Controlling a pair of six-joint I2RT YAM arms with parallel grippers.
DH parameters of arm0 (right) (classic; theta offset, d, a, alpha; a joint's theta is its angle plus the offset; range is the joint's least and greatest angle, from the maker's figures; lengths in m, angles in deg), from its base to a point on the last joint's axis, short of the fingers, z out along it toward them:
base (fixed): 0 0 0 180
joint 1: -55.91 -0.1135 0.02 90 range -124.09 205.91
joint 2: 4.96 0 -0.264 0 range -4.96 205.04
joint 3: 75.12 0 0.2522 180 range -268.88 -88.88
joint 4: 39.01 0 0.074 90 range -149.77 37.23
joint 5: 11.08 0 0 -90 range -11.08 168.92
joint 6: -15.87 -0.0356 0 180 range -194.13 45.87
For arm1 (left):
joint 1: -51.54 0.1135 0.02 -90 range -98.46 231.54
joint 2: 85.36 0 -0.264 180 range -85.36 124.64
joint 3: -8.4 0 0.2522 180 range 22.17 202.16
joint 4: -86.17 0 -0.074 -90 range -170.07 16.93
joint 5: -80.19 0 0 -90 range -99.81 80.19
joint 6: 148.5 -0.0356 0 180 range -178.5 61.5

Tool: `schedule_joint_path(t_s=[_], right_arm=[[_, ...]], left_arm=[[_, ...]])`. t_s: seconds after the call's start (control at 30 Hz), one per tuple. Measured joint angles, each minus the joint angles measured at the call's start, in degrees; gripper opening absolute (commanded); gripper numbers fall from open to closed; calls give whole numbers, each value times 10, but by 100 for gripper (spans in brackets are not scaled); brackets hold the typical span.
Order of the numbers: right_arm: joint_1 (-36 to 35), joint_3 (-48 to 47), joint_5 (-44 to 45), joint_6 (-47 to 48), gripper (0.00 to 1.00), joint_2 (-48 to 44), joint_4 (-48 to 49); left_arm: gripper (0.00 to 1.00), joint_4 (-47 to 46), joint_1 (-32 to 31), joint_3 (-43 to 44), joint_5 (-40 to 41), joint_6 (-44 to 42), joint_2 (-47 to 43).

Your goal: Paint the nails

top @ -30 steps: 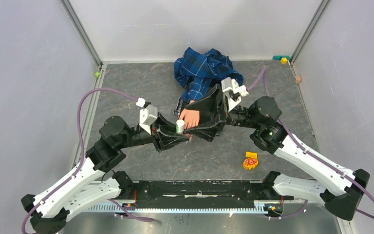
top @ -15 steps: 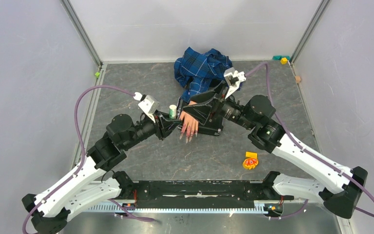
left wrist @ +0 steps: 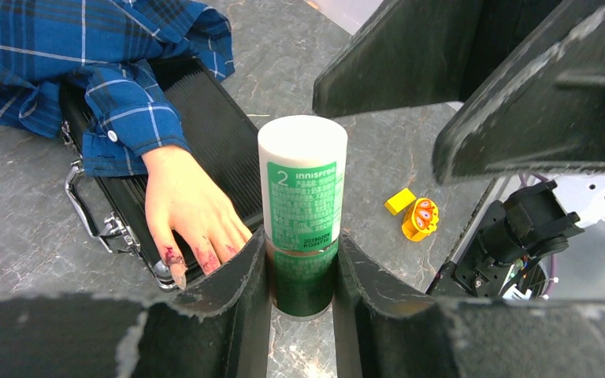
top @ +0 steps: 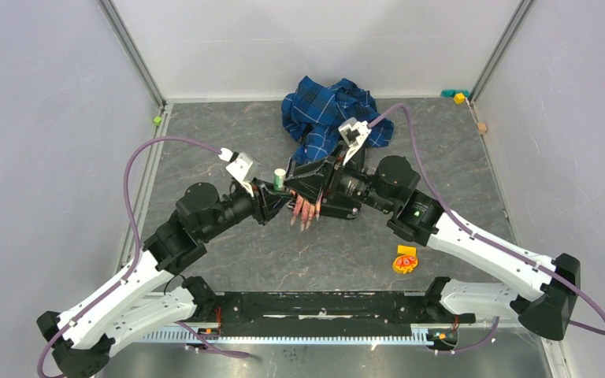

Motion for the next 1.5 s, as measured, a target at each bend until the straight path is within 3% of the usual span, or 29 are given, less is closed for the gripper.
schedule_joint_path(t_s=[1.2, 1.5], right_arm=[[-33, -57, 49, 18, 39, 56, -44], [-34, -76, 49, 25, 39, 77, -51]], left_arm=[[2, -3, 3, 0, -3, 0, 12], [2, -3, 3, 0, -4, 0, 13]])
